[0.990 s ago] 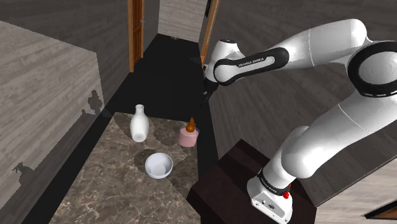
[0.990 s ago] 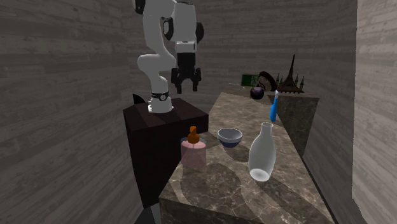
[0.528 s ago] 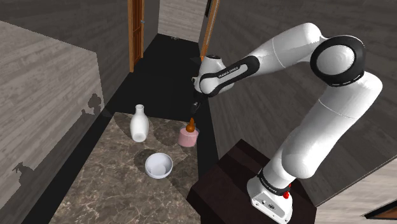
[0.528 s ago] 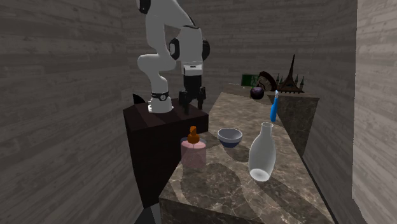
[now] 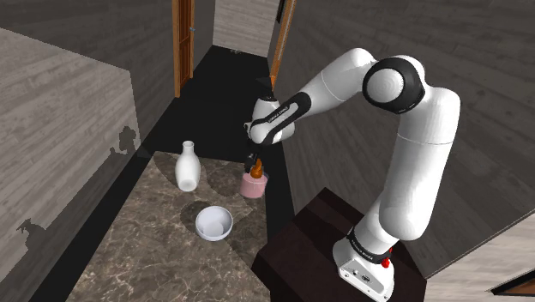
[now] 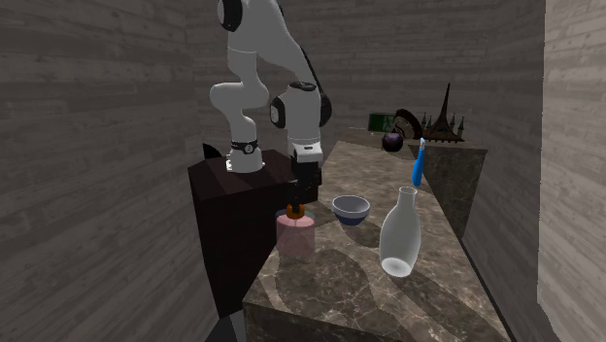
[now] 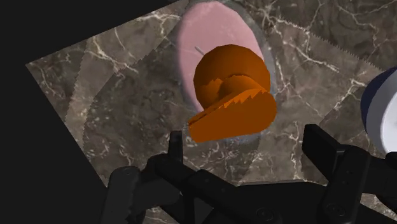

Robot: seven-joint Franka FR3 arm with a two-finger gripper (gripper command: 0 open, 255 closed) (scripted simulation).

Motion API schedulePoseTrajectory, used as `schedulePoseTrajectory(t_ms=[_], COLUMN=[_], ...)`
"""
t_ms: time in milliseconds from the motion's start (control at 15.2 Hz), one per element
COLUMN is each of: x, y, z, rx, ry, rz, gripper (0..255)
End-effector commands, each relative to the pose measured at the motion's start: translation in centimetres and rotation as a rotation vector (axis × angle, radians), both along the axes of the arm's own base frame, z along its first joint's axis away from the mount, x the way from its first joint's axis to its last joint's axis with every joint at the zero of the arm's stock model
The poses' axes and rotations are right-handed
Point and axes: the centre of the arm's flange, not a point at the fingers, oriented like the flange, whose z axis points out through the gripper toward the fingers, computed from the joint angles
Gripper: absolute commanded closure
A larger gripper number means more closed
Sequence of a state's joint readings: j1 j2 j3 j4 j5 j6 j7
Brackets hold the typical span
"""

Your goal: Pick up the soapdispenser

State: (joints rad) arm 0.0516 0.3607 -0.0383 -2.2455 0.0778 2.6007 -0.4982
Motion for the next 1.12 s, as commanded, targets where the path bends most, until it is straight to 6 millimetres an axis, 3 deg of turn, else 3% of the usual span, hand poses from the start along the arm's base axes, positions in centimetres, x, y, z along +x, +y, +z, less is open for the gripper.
schedulePoseTrajectory(t_ms=[0, 528, 660, 726, 1056], x=[0.7, 0.9, 0.8, 0.9, 0.9], y=[0.5, 0.6, 0.6, 0.5, 0.5], z=[-2.4, -6.8, -6.8, -6.8, -6.8], rx=[0.007, 0.008, 0.008, 0.008, 0.008], ry=[0.012, 0.014, 0.014, 0.014, 0.014], rz=[0.021, 0.025, 0.025, 0.025, 0.025], gripper=[0, 0, 0, 255, 255])
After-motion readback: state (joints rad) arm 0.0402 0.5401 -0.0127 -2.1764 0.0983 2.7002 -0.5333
